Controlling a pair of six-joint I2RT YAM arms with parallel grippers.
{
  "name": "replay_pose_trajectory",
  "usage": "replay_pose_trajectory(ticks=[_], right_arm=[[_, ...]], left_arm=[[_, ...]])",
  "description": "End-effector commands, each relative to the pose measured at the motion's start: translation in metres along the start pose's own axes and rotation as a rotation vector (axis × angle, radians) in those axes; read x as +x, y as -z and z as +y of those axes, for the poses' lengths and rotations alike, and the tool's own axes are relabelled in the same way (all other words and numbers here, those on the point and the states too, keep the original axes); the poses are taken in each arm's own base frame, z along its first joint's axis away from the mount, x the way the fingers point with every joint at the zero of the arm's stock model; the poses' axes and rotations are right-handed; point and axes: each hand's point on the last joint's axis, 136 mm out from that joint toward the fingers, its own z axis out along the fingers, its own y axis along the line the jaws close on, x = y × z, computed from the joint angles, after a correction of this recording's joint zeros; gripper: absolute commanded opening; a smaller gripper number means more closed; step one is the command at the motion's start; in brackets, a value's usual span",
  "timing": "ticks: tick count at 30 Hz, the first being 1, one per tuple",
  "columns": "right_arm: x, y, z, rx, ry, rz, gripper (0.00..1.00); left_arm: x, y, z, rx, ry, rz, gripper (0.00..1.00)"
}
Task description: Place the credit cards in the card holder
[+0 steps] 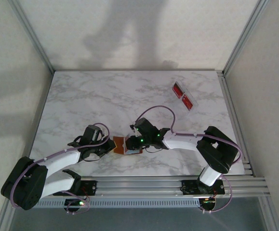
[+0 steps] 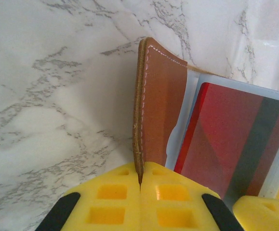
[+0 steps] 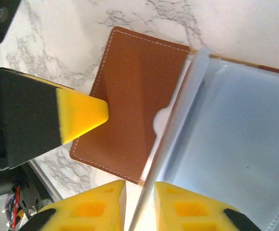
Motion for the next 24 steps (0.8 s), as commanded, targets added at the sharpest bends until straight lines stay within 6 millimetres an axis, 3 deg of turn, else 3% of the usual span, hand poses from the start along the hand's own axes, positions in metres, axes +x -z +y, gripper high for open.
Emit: replay_pose_trajectory(ticks=[1,10,24], right_arm=[[-0.006,0.007,0.018,-0.082,0.033,-0.03,0.22],[-0.006,0.003,0.024,-0.128,0.052,-0.031,0.16],[-0.005,-0.001,0.031,-0.184,0.065,-0.033,0.18]], left_arm=[[0.005,0.002,0.003,-0.017,-0.015,0.013,0.0],[0.003,0.003,0.004,-0.024,-0.017,0.003,0.0],[0.003,0.004,0.003,-0.026,-0.021,0.004,0.0]])
